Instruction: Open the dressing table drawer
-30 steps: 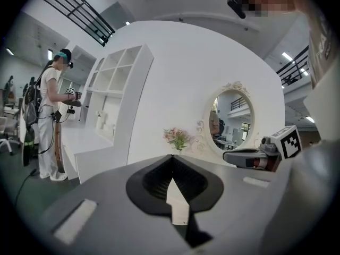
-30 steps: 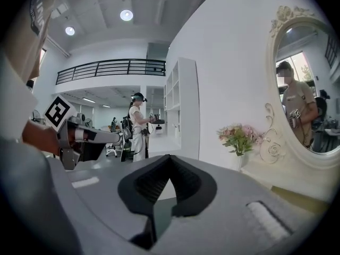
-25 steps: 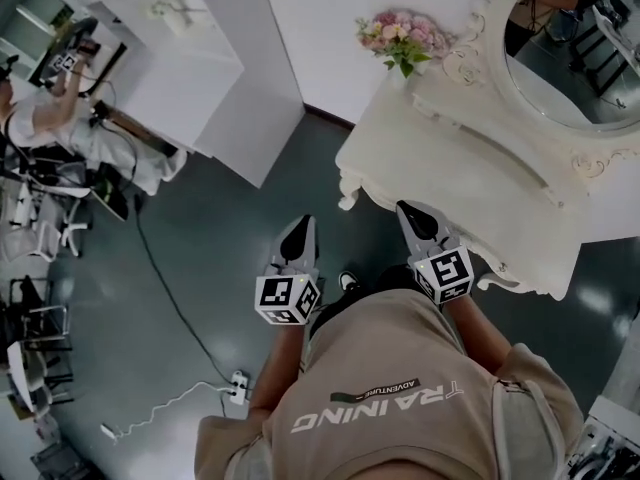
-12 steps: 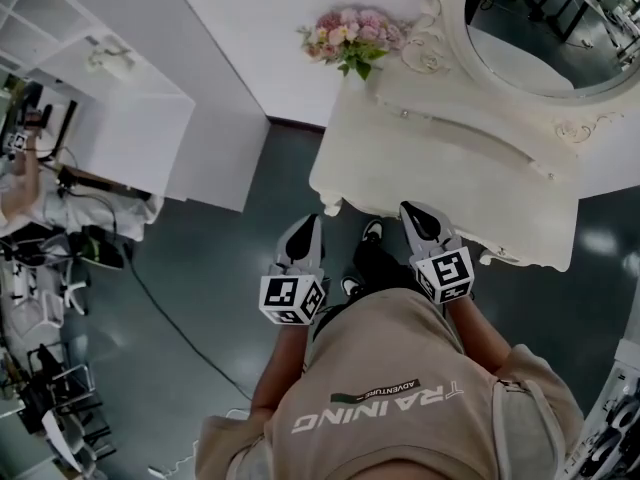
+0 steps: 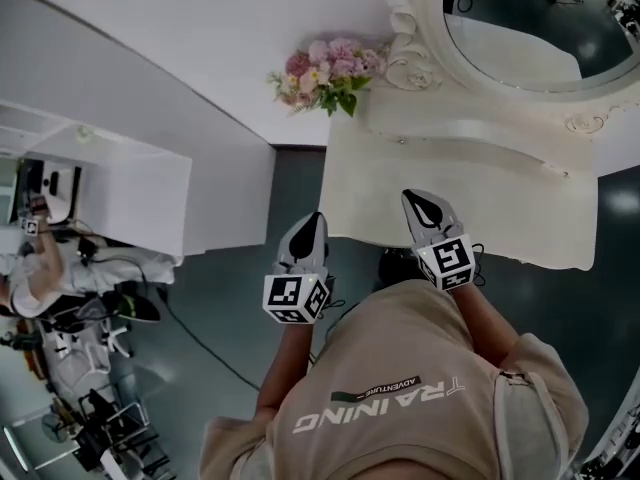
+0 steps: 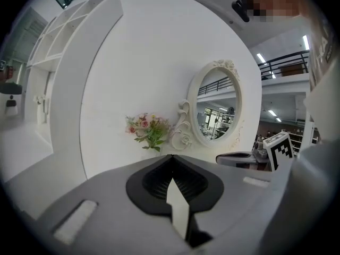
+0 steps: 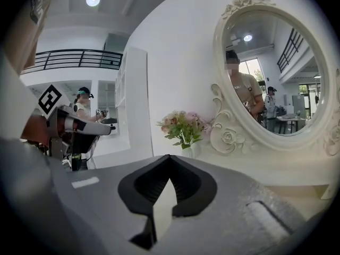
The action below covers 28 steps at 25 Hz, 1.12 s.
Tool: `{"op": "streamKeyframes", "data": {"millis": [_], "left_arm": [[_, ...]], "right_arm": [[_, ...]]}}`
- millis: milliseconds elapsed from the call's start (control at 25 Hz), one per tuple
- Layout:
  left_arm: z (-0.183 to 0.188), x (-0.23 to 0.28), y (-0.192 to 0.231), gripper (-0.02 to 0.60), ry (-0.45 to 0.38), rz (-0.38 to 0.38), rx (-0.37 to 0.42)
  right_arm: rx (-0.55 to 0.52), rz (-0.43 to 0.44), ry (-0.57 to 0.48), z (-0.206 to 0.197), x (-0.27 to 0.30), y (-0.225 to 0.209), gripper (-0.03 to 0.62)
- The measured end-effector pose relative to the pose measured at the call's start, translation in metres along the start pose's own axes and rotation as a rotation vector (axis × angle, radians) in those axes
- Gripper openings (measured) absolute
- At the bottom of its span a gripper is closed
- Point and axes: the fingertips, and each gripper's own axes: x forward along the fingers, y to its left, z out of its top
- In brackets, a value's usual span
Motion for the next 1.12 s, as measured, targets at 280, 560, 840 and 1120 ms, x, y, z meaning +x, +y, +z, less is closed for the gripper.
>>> {"op": "streamKeyframes", "data": {"millis": [280,560,840,1120], "left_arm": [[0.03,0.073,-0.017,0.018,0.004,-0.114,0.067],[0.017,0.113,-0.042,0.018,0.062,-0.227,0.115],[0.016,0.14,-0.058,0.018,0.096,-0.328,0.147],[0.022,0.151,-0.047,0.018,0.132,-0.401,0.181]], "right_arm": [[-0.002,-0.044,-0.006,0.01,0.026,-0.046,0.002],[0.047,-0.17,0.017,-0.012,0.033,-0.079,0.003],[0.09,-0.25,0.043,-0.02,0.042,-0.095,0.003],[0.152,-0.363,0.072,-0.041,0.059,-0.104,0.003]]}}
